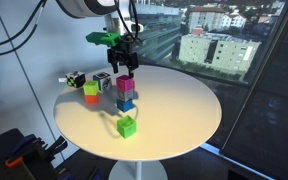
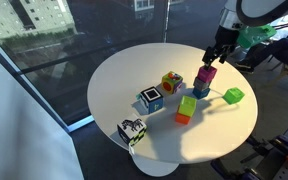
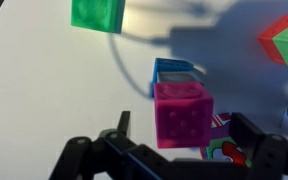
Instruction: Pick up the light green block from the green block top and put it on the orange block top, remove the mulberry pink block from the stack and put it on top of the green block top
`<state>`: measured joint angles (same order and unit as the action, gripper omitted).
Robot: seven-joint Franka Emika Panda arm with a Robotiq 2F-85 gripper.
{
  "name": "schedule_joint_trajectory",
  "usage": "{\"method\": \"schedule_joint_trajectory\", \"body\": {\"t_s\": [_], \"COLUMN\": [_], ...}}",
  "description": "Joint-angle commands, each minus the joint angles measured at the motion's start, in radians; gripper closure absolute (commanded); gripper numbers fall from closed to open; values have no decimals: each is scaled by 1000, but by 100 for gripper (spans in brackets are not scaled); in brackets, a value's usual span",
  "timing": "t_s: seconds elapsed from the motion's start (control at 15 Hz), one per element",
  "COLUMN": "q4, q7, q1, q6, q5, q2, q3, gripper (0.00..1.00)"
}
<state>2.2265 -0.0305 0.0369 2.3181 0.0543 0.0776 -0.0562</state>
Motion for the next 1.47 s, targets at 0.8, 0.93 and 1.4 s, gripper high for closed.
{"method": "schedule_joint_trajectory", "body": {"t_s": [0.8, 0.93, 1.4], "q4": [8, 8, 11], "q7": [-20, -20, -25], "q1": [-19, -19, -17], "q6": [72, 73, 74], "q5": [54, 58, 66], "q2": [31, 33, 35], "q3": [8, 9, 6], "gripper": [0, 0, 0]}}
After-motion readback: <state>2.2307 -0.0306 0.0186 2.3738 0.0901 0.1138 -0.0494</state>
